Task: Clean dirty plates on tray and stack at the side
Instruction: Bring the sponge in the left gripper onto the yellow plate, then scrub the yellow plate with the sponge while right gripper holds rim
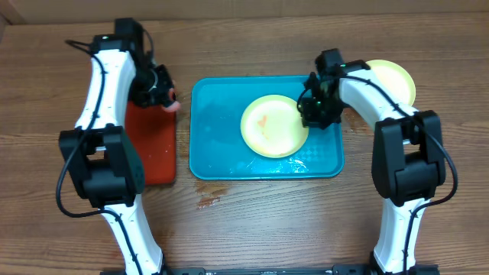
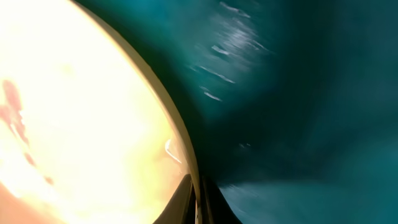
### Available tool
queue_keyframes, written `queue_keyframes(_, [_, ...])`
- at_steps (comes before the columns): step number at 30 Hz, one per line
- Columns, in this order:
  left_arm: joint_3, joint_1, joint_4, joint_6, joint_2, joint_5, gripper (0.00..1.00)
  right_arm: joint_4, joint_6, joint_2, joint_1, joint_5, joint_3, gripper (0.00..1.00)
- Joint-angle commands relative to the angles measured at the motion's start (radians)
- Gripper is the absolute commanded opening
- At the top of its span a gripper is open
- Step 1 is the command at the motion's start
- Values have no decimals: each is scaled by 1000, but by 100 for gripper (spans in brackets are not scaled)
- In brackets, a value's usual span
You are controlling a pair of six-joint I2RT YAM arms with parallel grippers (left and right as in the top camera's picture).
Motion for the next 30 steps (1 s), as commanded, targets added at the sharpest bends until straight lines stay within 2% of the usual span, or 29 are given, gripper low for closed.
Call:
queue_keyframes(1, [-6, -80, 14, 20, -27, 39, 4, 68, 152, -8, 75, -20, -23, 4])
queue_keyframes(7, [-58, -201, 72, -21, -22, 40, 4, 143, 158, -6, 139, 68, -23, 22])
queue_keyframes(11, [-94, -286, 119, -44, -7, 39, 4, 149, 185, -6, 141, 58, -23, 24])
queue_keyframes(17, [-112, -393, 176, -77, 23, 39, 4, 143, 219, -6, 141, 57, -23, 4])
queue_keyframes(23, [-112, -465, 206, -122, 63, 25, 4, 146, 222, -6, 141, 57, -23, 4])
queue_keyframes(30, [-112, -470, 202, -144, 152, 0, 4, 149, 237, -6, 141, 62, -23, 4])
